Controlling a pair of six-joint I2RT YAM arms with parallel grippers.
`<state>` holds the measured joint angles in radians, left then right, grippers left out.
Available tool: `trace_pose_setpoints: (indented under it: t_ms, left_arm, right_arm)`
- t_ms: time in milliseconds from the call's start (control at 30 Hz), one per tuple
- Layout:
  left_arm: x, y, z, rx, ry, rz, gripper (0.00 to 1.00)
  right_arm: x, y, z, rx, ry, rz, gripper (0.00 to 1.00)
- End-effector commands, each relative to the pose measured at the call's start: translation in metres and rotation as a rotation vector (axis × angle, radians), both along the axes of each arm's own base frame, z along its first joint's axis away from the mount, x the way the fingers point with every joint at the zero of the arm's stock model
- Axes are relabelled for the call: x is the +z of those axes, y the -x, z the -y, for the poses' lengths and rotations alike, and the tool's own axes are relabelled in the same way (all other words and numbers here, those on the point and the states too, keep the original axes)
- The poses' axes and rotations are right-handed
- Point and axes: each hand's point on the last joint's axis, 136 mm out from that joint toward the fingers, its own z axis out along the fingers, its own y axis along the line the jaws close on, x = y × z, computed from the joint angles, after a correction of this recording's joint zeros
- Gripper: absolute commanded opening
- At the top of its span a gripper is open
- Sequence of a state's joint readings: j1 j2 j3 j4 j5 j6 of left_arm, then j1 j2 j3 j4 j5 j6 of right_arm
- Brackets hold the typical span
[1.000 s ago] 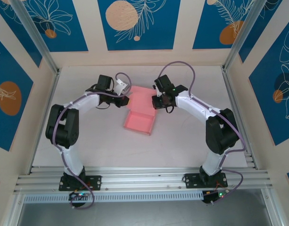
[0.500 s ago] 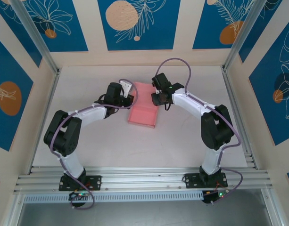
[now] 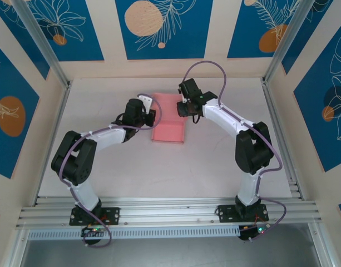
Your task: Fold the paper box
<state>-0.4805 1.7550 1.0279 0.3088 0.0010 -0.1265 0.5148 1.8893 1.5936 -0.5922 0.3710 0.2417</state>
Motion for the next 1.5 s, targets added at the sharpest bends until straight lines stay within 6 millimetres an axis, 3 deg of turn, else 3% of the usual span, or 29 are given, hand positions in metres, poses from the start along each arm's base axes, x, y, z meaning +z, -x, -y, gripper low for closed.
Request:
trace_pose_setpoints:
  t_ms: [0, 200, 600, 867, 1100, 1300, 1467]
  left_arm:
    - [0.014, 0.000, -0.001, 0.029, 0.028, 0.045, 0.00]
    - [0.015, -0.001, -0.004, 0.058, 0.030, 0.056, 0.00]
    - [0.018, -0.006, -0.008, 0.125, 0.074, 0.074, 0.00]
    - [0.022, -0.013, -0.007, 0.190, 0.155, 0.096, 0.00]
    - [0.024, -0.032, -0.001, 0.226, 0.189, 0.123, 0.00]
    - [0.009, -0.039, 0.000, 0.243, 0.170, 0.105, 0.00]
    - [-0.004, -0.036, 0.001, 0.235, 0.174, 0.086, 0.00]
  right_arm:
    - [0.005, -0.005, -0.001, 0.002, 0.004, 0.004, 0.36]
    - [0.004, -0.009, 0.001, -0.015, 0.008, 0.003, 0.34]
    - [0.010, -0.013, -0.012, 0.000, -0.034, 0.009, 0.11]
    - [0.013, -0.021, -0.030, -0.033, -0.045, 0.071, 0.10]
    - [0.021, -0.038, -0.033, -0.087, -0.068, 0.170, 0.10]
    - [0.007, -0.048, -0.040, -0.113, -0.081, 0.187, 0.10]
    - [-0.011, -0.041, -0.045, -0.120, -0.056, 0.213, 0.10]
